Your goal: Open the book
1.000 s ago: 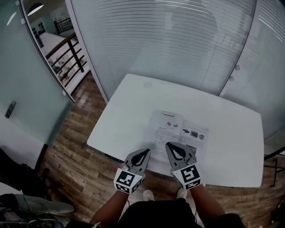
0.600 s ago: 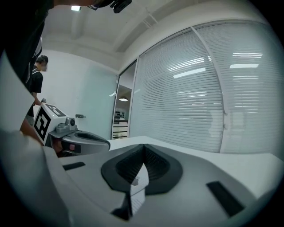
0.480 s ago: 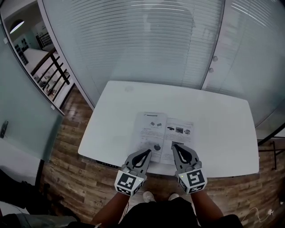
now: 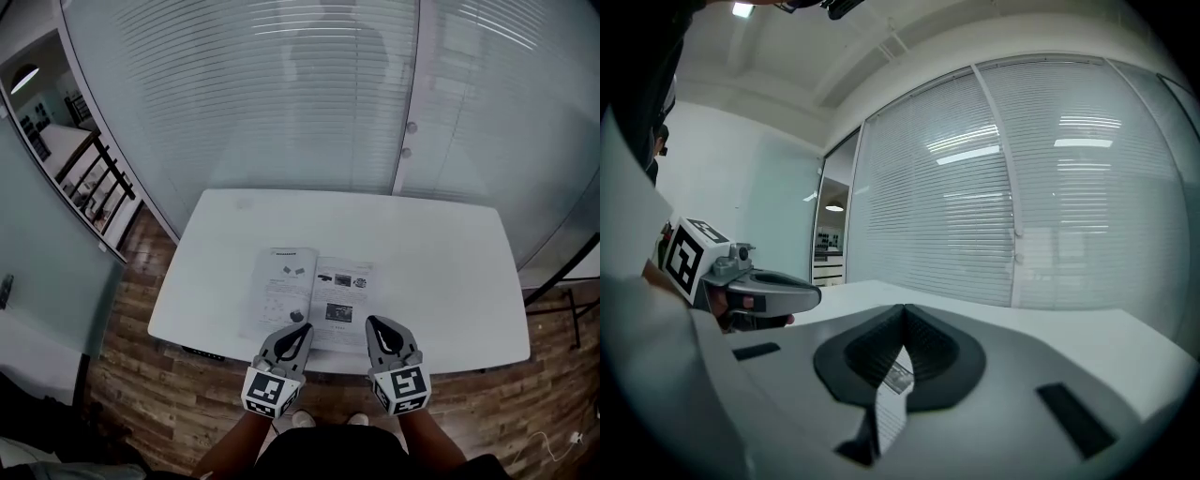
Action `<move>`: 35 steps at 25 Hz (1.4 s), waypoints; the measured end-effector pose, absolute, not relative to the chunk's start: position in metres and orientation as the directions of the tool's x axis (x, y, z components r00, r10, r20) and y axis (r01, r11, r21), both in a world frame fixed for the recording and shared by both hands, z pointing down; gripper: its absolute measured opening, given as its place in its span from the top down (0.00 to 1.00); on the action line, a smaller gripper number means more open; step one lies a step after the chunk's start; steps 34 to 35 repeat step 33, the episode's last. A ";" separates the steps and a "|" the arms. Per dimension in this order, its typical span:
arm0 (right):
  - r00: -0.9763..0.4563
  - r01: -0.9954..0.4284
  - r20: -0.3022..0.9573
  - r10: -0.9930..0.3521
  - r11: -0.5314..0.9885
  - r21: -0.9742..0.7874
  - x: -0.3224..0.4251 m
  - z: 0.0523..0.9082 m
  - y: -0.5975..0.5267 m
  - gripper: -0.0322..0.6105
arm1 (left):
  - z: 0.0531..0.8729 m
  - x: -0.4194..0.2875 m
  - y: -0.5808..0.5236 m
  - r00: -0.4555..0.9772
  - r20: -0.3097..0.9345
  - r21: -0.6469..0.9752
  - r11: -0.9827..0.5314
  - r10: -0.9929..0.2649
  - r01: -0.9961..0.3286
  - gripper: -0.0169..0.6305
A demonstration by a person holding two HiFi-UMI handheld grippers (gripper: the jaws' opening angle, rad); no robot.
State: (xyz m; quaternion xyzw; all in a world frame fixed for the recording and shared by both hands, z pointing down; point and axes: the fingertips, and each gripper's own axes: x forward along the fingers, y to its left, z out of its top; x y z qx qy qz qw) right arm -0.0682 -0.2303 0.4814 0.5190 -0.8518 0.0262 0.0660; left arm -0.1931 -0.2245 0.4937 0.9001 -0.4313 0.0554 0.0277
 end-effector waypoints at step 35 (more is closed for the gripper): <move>-0.452 -0.879 0.135 -0.882 0.466 0.099 -0.036 0.480 -0.193 0.95 | 0.497 -0.157 -0.184 0.636 0.174 0.000 -0.646 -0.752 -0.764 0.95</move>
